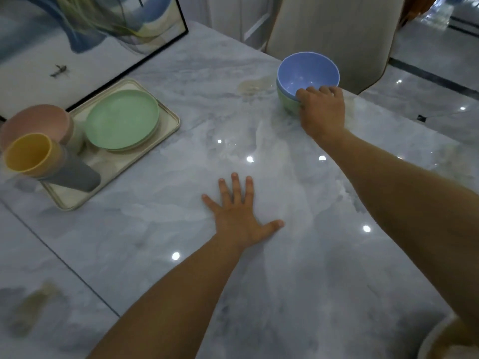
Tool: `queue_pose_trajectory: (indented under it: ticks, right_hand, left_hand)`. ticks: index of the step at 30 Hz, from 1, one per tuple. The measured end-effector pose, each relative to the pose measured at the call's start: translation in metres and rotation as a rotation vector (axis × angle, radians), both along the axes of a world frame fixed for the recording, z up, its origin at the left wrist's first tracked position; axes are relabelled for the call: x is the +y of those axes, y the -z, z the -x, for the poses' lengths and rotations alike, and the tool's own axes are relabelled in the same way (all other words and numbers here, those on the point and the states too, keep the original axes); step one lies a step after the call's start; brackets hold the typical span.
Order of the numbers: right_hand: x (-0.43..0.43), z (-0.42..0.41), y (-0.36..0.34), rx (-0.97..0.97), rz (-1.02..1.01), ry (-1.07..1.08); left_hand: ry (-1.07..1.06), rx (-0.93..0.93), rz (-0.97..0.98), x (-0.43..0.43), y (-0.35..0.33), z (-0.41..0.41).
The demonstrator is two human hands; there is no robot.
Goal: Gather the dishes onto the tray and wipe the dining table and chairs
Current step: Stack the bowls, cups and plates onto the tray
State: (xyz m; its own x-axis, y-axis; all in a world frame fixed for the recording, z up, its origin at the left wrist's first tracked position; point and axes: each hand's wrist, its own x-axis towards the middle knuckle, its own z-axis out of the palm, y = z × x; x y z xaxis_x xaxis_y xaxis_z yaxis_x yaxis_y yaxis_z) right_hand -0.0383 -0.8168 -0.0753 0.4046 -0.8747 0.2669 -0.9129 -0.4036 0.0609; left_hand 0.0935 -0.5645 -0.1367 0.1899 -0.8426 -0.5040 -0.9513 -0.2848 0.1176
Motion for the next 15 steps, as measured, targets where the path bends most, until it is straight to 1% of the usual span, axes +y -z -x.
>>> queue_pose_trajectory:
  ticks: [3,5,8,10,11,15]
  right_hand:
    - [0.026,-0.015,-0.016,-0.013,0.031,-0.081]
    - [0.043,-0.025,-0.026,-0.031,0.055,-0.156]
    - [0.069,-0.050,-0.044,-0.025,0.039,-0.292]
    - [0.082,-0.065,-0.051,-0.018,0.045,-0.333]
    - [0.088,-0.075,-0.054,-0.020,0.050,-0.341]
    - [0.110,-0.114,-0.070,-0.037,0.041,-0.371]
  left_hand:
    - [0.005,0.019,-0.026,0.002,-0.007,-0.002]
    - [-0.003,0.085,-0.032,-0.002,-0.015,-0.007]
    - [-0.065,0.172,0.078,0.003,-0.031,-0.026]
    - [-0.079,0.153,0.163,0.016,-0.037,-0.043]
    - [-0.093,0.138,0.175,0.028,-0.039,-0.055]
    - [-0.180,0.117,0.147,0.075,-0.050,-0.110]
